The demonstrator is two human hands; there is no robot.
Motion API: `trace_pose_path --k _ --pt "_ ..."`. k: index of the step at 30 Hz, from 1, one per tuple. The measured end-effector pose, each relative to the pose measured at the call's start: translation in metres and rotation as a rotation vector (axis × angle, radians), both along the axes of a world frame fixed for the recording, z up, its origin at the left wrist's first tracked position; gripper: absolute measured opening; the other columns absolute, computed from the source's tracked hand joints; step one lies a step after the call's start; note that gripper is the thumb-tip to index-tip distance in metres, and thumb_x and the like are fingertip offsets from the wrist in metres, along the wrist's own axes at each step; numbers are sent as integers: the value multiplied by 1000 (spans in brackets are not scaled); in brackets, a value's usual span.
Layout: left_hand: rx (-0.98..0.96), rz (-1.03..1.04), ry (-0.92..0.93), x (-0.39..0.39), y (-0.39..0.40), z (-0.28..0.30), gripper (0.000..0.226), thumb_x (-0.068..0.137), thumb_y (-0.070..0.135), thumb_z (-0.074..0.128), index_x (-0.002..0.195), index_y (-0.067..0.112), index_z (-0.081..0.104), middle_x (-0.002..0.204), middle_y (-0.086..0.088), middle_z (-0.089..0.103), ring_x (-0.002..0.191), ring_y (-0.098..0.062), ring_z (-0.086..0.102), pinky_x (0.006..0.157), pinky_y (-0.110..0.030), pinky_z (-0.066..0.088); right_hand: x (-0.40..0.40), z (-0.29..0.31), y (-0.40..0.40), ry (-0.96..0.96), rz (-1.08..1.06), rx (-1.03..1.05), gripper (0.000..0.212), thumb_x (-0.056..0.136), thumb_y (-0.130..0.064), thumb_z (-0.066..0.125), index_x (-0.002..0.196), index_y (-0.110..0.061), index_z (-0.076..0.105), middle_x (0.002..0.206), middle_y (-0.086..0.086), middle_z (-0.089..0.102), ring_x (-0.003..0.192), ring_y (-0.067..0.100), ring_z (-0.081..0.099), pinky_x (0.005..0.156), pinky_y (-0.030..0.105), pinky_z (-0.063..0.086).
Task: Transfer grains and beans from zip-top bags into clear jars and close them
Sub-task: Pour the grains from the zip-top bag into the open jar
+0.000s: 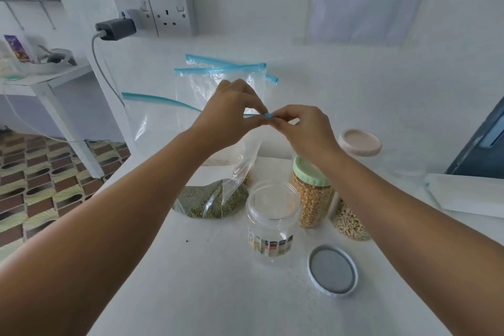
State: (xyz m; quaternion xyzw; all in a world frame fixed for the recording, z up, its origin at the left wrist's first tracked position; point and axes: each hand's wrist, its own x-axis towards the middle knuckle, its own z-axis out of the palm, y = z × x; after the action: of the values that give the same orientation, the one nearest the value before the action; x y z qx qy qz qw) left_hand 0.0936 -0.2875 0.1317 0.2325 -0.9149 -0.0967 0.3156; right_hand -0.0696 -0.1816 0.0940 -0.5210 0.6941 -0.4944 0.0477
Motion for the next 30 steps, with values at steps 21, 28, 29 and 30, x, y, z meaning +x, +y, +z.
trace_pose_path --k 21,28,29,30 --pt "-102 30 22 30 -14 13 19 91 38 78 107 27 82 116 7 57 110 -12 37 96 -28 33 17 16 -12 51 127 -116 12 92 -18 78 101 -25 76 97 -15 75 92 5 69 87 17 54" --pt "-115 24 -5 49 -31 13 19 92 39 77 107 28 81 115 10 53 111 -11 35 95 -26 30 16 14 -13 73 25 -84 11 92 -21 78 96 -31 77 86 -22 71 79 0 63 78 11 48" --pt "-115 26 -12 50 -34 13 20 93 39 77 109 28 80 114 11 51 111 -11 34 94 -26 29 17 14 -14 82 12 -78 10 92 -22 78 97 -31 77 86 -21 71 80 3 63 78 15 50" --pt "-117 26 -19 50 -35 12 20 94 39 76 110 28 80 114 12 49 111 -10 34 94 -25 29 19 15 -14 102 10 -68 10 92 -24 78 100 -31 76 89 -20 71 83 6 64 79 19 52"
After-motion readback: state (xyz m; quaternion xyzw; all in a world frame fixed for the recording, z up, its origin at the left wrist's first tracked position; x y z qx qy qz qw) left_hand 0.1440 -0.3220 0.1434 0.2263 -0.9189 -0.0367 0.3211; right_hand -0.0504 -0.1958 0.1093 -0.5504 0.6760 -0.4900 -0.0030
